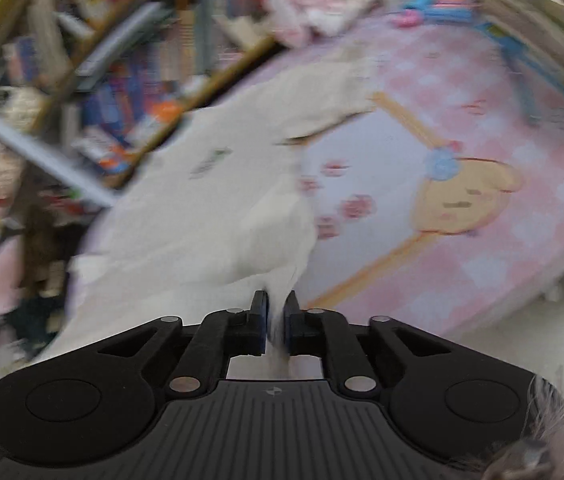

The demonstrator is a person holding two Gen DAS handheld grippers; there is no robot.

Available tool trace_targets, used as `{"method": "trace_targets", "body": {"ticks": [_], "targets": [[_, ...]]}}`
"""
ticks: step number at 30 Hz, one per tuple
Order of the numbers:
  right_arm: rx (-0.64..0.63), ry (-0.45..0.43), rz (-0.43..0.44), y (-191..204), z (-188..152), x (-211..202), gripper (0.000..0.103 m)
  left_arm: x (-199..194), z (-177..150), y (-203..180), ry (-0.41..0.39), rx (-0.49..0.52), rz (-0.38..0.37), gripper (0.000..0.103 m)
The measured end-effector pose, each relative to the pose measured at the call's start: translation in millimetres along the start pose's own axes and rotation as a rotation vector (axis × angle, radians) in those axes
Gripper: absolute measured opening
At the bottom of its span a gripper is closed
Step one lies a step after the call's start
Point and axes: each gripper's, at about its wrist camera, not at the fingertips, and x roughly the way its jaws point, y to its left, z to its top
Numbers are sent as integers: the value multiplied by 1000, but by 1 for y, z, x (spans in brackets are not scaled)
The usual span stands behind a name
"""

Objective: Fold clothes

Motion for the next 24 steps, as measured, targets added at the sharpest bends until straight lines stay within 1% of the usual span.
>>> {"method": "trace_targets", "body": {"ticks": [1,2,3,4,5,7,10,13,15,18,21,24], "targets": [[2,9,-28,-3,-4,6,14,4,-3,3,23,14,46,37],[4,18,-56,-6,-8,12,15,6,-6,6,39,27,73,45],[6,27,-85,-10,-12,18,19,8,-10,9,49,36,92,47],[4,32,-102,-11,-15,21,26,10,-13,13,59,44,110,48],[-1,34,-110,-11,-18,22,29,12,-16,16,70,53,128,48],[-11,38,-125,-10,-24,24,29,13,-18,23,87,65,151,48],[-27,43,-149,-9,-33,26,30,16,-22,26,96,94,156,49],[-47,47,-172,-8,-40,29,30,28,-27,21,140,135,152,50],[-74,44,-188,-6,-42,31,30,36,-32,16,175,185,169,50],[-107,39,-216,-5,-45,33,30,35,-40,9,190,254,173,50],[-136,42,-244,-6,-50,33,30,26,-45,13,195,254,151,50],[-163,47,-252,-8,-53,35,30,16,-53,20,197,248,138,50]]}}
